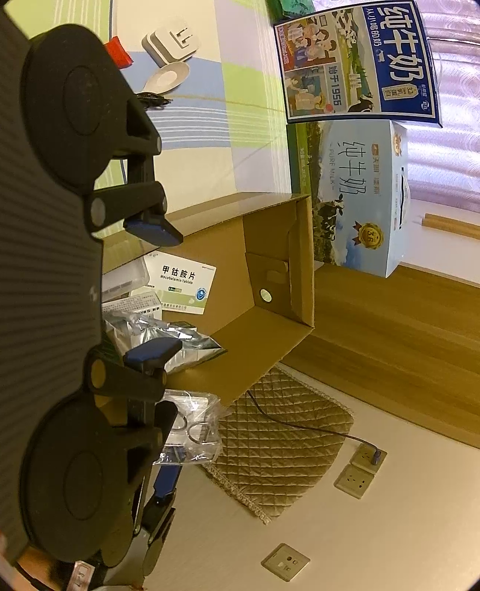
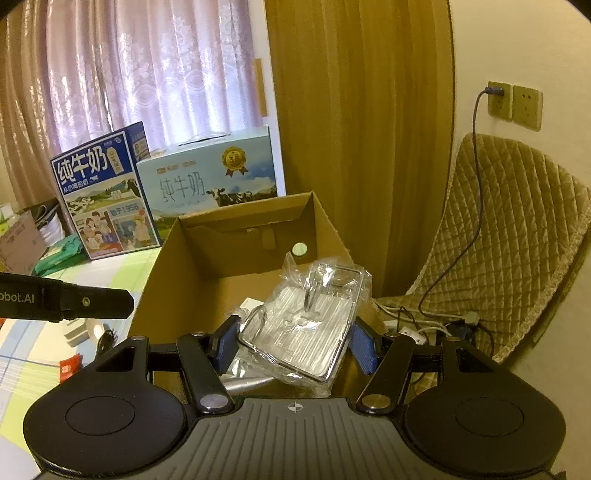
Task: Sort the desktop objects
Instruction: 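Carry the foil bag and wrapped rack into the cardboard box and release them, then withdraw both tools from the cardboard box back over the table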
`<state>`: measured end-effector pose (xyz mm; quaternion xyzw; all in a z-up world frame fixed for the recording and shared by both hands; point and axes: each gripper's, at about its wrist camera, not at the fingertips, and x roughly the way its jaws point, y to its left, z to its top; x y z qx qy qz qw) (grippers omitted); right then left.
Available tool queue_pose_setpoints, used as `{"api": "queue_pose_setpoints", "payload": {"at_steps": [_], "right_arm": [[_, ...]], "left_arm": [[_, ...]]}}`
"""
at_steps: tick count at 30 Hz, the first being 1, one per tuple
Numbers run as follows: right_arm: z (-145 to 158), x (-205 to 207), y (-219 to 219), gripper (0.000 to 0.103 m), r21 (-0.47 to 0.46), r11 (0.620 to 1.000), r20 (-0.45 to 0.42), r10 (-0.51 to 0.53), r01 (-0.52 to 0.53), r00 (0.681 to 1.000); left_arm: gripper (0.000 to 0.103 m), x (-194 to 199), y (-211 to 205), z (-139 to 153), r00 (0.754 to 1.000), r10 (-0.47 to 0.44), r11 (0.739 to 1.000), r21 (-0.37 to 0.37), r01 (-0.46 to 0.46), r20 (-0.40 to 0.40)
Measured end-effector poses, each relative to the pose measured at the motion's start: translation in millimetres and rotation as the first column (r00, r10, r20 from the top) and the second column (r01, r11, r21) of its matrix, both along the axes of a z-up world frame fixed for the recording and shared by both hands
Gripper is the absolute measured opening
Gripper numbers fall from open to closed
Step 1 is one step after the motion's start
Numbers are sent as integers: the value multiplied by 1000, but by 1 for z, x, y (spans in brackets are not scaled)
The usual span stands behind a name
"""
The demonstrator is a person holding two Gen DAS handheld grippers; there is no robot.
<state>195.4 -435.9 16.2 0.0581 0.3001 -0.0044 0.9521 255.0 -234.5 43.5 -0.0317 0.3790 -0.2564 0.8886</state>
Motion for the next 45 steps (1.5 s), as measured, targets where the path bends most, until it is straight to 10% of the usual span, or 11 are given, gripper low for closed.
{"api": "queue_pose_setpoints", "payload": {"at_steps": [21,45], "right_arm": [[19,-20,6,74,68,998,38,-16,13,999],[45,-71,138,98,58,977,84,200,-205,976]], "left_arm": [[60,-20,35,-1,999,35,999,6,-35,-7],[93,-89,204,-14,972,233,966,110,-234,19]]}}
